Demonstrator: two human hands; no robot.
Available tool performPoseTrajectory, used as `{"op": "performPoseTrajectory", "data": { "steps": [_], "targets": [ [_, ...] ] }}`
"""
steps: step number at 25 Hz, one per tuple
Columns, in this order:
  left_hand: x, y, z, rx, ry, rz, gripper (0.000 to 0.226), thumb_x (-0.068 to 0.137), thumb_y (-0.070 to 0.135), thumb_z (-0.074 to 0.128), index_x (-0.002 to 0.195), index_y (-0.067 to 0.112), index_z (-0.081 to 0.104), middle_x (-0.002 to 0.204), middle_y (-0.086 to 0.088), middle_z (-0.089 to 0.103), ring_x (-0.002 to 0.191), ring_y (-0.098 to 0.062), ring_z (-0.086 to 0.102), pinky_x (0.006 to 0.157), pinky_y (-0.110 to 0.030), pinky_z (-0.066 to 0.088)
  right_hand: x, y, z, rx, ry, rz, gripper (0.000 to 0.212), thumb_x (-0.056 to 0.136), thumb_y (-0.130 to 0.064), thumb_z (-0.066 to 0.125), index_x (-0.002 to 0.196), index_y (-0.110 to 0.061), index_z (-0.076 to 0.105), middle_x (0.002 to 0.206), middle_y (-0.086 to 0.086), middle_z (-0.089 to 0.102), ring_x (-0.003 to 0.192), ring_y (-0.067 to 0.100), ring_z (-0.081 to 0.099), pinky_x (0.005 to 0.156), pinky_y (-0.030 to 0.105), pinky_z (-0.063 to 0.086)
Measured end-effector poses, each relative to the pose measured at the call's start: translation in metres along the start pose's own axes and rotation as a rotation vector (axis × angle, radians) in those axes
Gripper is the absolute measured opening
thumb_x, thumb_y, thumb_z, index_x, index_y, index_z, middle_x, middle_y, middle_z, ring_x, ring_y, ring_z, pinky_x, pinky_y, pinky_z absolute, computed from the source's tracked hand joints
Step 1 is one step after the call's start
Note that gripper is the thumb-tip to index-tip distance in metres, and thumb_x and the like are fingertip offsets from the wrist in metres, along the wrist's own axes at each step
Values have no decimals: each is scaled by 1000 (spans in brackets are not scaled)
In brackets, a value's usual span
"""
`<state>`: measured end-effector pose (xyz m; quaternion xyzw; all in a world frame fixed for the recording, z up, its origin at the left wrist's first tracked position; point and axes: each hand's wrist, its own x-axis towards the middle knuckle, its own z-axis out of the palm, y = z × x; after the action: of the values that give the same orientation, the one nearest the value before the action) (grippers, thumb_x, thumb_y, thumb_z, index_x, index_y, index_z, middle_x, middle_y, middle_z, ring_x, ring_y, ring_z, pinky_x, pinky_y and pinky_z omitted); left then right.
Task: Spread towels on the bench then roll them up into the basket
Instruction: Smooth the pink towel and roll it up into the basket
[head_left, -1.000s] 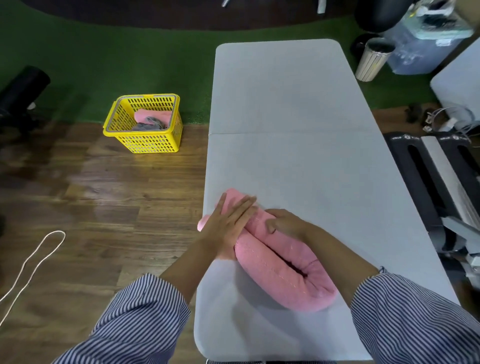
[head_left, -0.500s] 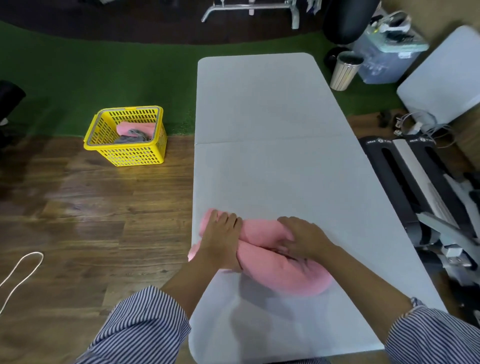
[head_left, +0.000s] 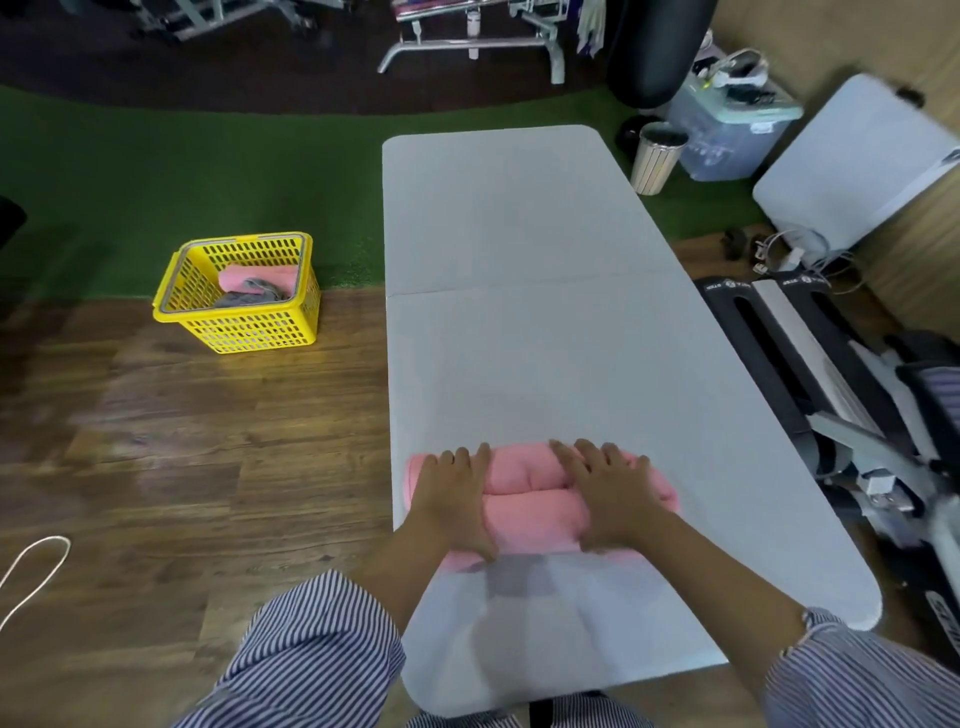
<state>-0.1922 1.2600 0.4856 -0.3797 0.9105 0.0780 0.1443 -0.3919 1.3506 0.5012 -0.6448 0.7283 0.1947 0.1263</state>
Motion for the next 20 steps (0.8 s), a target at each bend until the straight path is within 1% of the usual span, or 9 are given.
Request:
{"op": "performPoseTrajectory", "data": {
  "steps": [2,5,6,8,9,11,15,18,20],
  "targets": [
    [-9,3,3,-15,-28,-20,128,44,58,78,143,17,10,125,-6,41,109,-24,43,92,-39,37,-2,-2,2,-17,40,1,119,59,-53,70,143,-34,-12,149,2,17,127,32,28,92,53,39],
    [-15,3,7,-26,-135,4,141,47,52,82,148,26,-12,148,-16,17,131,-35,28,104,-50,32,-6,-10,9,-70,-21,44,134,55,-55,75,138,-37,-30,155,8,-5,139,40,10,96,62,31],
    [-17,4,6,-43,-135,8,141,50,49,82,147,31,-17,147,-18,17,128,-36,31,101,-50,35,-7,-14,9,-81,-28,58,134,56,-54,75,137,-38,-30,155,10,-2,137,40,14,95,61,32],
    [-23,7,4,-29,-77,16,131,58,42,80,146,36,-17,131,-17,34,110,-30,43,84,-39,42,-7,-18,8,-67,-7,75,122,60,-54,71,139,-41,-22,147,10,18,128,36,28,92,56,37],
    [-27,9,2,-10,-44,21,124,63,40,77,148,36,-13,123,-15,39,102,-28,47,76,-35,41,-8,-20,7,-44,-1,87,114,63,-54,67,141,-42,-16,142,8,24,125,33,31,91,54,37],
    [-37,10,0,20,7,18,112,70,37,72,149,36,-7,116,-14,44,96,-27,51,67,-33,36,-15,-26,10,-21,18,114,99,70,-53,61,142,-45,-7,139,7,28,124,31,33,91,53,37],
    [-55,-3,1,53,28,-47,103,76,37,66,150,37,-5,118,-15,43,97,-29,52,64,-35,33,-20,-46,7,-27,81,59,92,72,-51,57,142,-46,-2,138,5,31,122,29,34,90,50,38],
    [-76,-32,-10,83,66,-155,97,81,33,61,150,36,-6,128,-17,43,104,-32,55,67,-36,32,-1,-73,-17,-34,130,-42,93,72,-51,58,142,-46,-2,137,5,30,121,28,35,87,47,37],
    [-94,-62,-16,100,75,-246,95,82,36,62,151,36,-5,133,-16,42,108,-33,55,67,-37,30,14,-102,-35,-28,180,-118,93,71,-51,59,142,-46,-1,136,5,31,120,29,35,87,47,36]
  ]
}}
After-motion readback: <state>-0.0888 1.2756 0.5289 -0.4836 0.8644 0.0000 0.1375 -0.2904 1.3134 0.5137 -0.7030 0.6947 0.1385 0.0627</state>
